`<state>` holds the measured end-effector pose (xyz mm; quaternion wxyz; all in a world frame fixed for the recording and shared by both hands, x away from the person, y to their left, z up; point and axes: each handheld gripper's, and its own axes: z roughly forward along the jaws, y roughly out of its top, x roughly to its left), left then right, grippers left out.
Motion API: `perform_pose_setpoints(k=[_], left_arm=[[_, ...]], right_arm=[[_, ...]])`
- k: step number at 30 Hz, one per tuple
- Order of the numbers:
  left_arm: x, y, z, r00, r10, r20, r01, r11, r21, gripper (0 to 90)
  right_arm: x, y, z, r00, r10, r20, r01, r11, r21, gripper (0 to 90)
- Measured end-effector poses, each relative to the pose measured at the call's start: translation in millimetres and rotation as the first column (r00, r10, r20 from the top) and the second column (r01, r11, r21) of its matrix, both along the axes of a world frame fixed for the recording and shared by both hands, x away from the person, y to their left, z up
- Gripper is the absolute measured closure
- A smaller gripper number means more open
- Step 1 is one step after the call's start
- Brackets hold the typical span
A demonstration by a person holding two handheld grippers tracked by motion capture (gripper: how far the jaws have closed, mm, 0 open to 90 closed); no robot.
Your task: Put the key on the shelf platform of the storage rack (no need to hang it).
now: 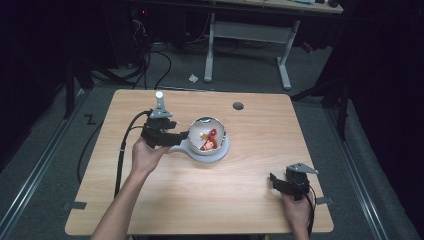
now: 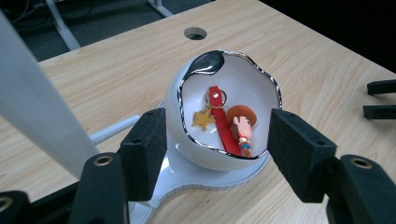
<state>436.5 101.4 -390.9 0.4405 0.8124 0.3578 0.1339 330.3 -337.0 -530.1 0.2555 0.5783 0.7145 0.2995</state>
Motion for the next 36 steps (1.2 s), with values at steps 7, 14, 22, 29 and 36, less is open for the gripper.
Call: perform_pose_setpoints(k=[7,14,22,29,36], left_arm=[[-4.2,8.2,-0.7,1.0000,0.005,0.000,-0.005,1.0000,0.005,38.2],[-11.2,22.0,-0.6,0.9997,0.023,-0.007,-0.023,0.9997,0.001,38.5],[-19.9,36.1,-0.3,0.9992,0.039,-0.011,-0.039,0.9992,-0.009,38.6],[-25.9,47.0,-1.1,0.9978,0.064,-0.019,-0.064,0.9979,0.007,39.1],[-33.5,59.3,-0.7,0.9959,0.088,-0.018,-0.089,0.9959,-0.015,39.0]], right_arm=[[0.1,0.0,-0.1,1.0000,-0.001,0.001,0.001,1.000,-0.001,30.7],[0.1,0.1,-0.1,1.0000,-0.001,0.001,0.001,1.000,0.000,30.7],[0.0,0.1,-0.1,1.0000,-0.001,0.001,0.001,1.000,-0.001,30.7],[0.0,0.0,0.0,1.0000,0.000,0.000,0.000,1.000,0.000,30.7],[0.0,0.1,-0.1,1.0000,-0.001,0.001,0.001,1.000,-0.001,30.7]])
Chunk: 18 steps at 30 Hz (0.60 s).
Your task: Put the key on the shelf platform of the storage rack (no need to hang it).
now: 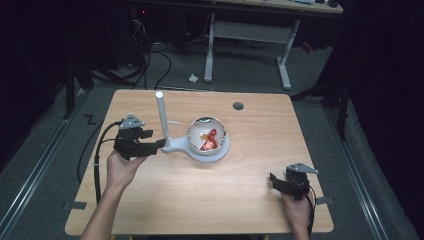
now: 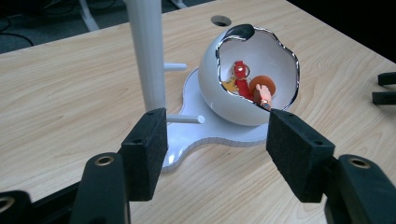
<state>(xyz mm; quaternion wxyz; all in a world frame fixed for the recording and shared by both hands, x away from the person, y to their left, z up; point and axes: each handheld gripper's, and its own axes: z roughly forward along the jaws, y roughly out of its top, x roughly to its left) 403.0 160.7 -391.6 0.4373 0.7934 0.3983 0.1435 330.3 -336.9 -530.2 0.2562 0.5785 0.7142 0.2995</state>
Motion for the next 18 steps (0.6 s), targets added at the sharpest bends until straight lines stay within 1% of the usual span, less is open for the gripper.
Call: perform_pose_setpoints(k=[4,8,14,18], left_arm=[[-1.9,6.9,-0.8,0.9999,0.013,-0.007,-0.013,0.9997,-0.020,38.9],[-4.9,13.3,-0.5,0.9996,0.027,-0.004,-0.027,0.9992,-0.029,39.0],[-10.6,20.7,-0.9,0.9992,0.040,-0.003,-0.041,0.9989,-0.025,39.0],[-13.9,26.5,-1.6,0.9987,0.051,-0.002,-0.051,0.9982,-0.030,39.0]], right_arm=[[0.0,0.0,0.1,1.0000,0.001,-0.001,-0.001,1.000,0.000,30.7],[0.0,0.0,0.1,1.0000,0.000,-0.001,0.000,1.000,0.000,30.7],[0.0,0.0,0.1,1.0000,0.001,-0.001,-0.001,1.000,0.000,30.7],[0.0,0.0,0.1,1.0000,0.001,-0.001,-0.001,1.000,0.000,30.7]])
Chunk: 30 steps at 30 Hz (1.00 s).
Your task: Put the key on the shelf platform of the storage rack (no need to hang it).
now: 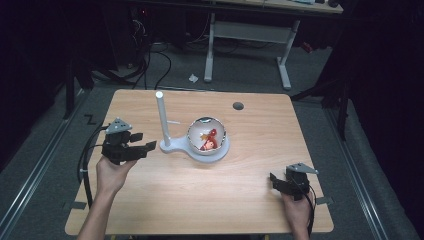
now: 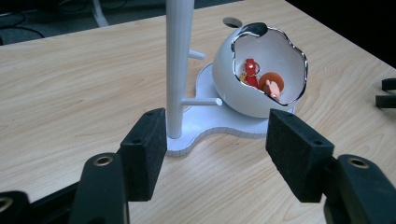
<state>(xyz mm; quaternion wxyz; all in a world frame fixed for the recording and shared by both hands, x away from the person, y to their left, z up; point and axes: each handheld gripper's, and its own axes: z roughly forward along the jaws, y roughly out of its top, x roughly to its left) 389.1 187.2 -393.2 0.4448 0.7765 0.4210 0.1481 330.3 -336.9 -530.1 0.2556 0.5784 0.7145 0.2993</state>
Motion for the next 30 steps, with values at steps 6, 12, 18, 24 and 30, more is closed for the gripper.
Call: perform_pose_setpoints(k=[6,12,18,24,30], left_arm=[[-4.1,6.2,-2.0,0.9999,0.016,0.002,-0.016,0.9999,0.000,38.8],[-8.3,12.6,-5.3,0.9995,0.033,-0.001,-0.033,0.9994,-0.010,38.6],[-12.2,18.1,-9.3,0.9989,0.046,-0.004,-0.046,0.9988,-0.017,38.1],[-15.6,22.7,-13.2,0.9982,0.060,-0.003,-0.060,0.9980,-0.020,37.9],[-18.4,26.0,-18.4,0.9973,0.073,-0.010,-0.073,0.9970,-0.026,37.2]], right_arm=[[0.0,0.0,0.0,1.0000,0.000,0.000,0.000,1.000,0.000,30.7],[0.0,0.1,-0.1,1.0000,-0.001,0.001,0.001,1.000,-0.001,30.7],[0.0,0.1,-0.1,1.0000,-0.001,0.001,0.001,1.000,-0.001,30.7],[0.0,0.0,0.0,1.0000,0.000,0.000,0.000,1.000,0.000,30.7],[0.0,0.1,-0.1,1.0000,-0.001,0.001,0.001,1.000,-0.001,30.7]])
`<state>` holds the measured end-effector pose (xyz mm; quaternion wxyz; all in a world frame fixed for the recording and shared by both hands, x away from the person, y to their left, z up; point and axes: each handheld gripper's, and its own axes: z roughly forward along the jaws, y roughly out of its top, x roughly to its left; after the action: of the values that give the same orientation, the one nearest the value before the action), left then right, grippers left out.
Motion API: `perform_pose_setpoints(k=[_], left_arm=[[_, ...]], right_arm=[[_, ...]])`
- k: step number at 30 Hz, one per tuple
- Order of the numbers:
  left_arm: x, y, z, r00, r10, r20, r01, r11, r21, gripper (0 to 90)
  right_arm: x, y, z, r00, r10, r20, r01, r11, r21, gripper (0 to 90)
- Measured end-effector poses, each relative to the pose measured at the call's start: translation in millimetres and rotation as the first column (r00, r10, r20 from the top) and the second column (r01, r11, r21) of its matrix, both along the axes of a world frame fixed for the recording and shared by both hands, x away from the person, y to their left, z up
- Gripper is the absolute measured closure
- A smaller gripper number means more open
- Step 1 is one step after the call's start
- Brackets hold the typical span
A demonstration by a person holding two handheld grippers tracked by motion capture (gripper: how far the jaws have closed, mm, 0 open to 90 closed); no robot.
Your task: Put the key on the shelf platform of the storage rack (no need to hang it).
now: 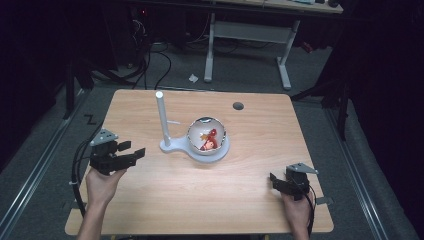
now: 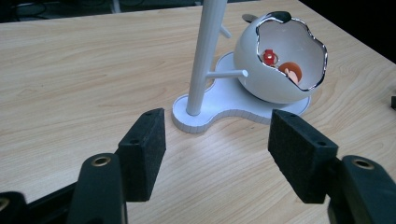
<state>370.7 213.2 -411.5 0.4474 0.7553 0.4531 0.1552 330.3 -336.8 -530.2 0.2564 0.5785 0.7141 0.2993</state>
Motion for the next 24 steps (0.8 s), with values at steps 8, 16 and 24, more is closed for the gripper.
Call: perform_pose_setpoints(k=[8,16,24], left_arm=[[-3.2,2.9,-6.5,0.9999,0.011,-0.002,-0.011,0.9999,-0.004,36.2],[-5.8,6.8,-17.6,0.9997,0.020,-0.012,-0.021,0.9994,-0.027,32.3],[-9.7,9.8,-27.6,0.9993,0.036,-0.010,-0.037,0.9991,-0.021,31.7]], right_arm=[[-0.1,0.0,0.2,1.0000,0.000,-0.003,0.000,1.000,-0.001,30.7],[0.0,0.0,0.2,1.0000,0.000,-0.003,0.000,1.000,-0.001,30.7],[0.0,0.0,0.0,1.0000,0.000,-0.001,0.000,1.000,0.001,30.7]])
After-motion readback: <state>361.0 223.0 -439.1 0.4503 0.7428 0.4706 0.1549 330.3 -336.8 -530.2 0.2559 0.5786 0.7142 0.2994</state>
